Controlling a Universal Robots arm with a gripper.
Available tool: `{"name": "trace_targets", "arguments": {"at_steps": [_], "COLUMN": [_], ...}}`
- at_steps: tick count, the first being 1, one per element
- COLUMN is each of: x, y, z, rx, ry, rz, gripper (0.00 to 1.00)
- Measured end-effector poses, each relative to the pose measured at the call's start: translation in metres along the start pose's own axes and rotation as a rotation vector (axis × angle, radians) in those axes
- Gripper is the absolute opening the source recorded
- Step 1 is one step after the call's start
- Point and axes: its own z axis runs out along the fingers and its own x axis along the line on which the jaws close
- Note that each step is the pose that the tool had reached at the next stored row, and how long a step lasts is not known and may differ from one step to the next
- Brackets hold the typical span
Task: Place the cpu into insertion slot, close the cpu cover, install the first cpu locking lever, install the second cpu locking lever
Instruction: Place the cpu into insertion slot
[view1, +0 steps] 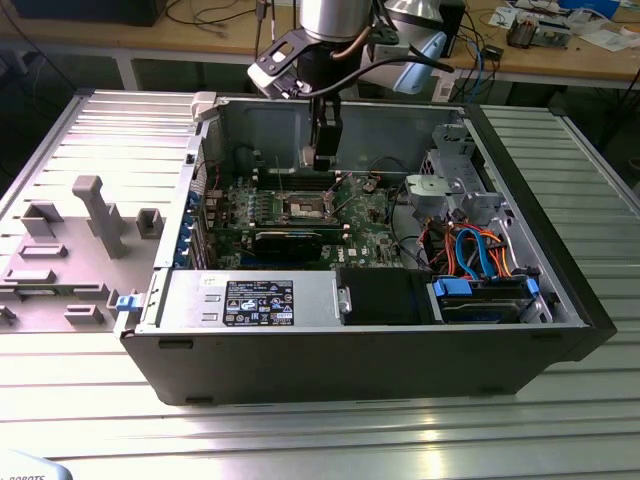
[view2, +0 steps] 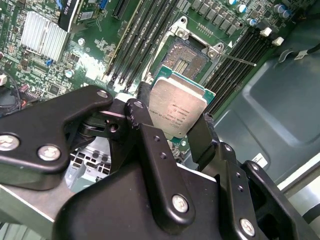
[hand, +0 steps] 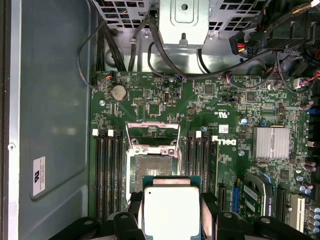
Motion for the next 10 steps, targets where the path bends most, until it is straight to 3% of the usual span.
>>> {"name": "trace_targets", "arguments": {"at_steps": [10], "x": [0.0003], "y": [0.0001], "z": [0.0064], "rx": [0.0001], "ry": [-0.0002], "rz": [0.000], "gripper": [0.54]}}
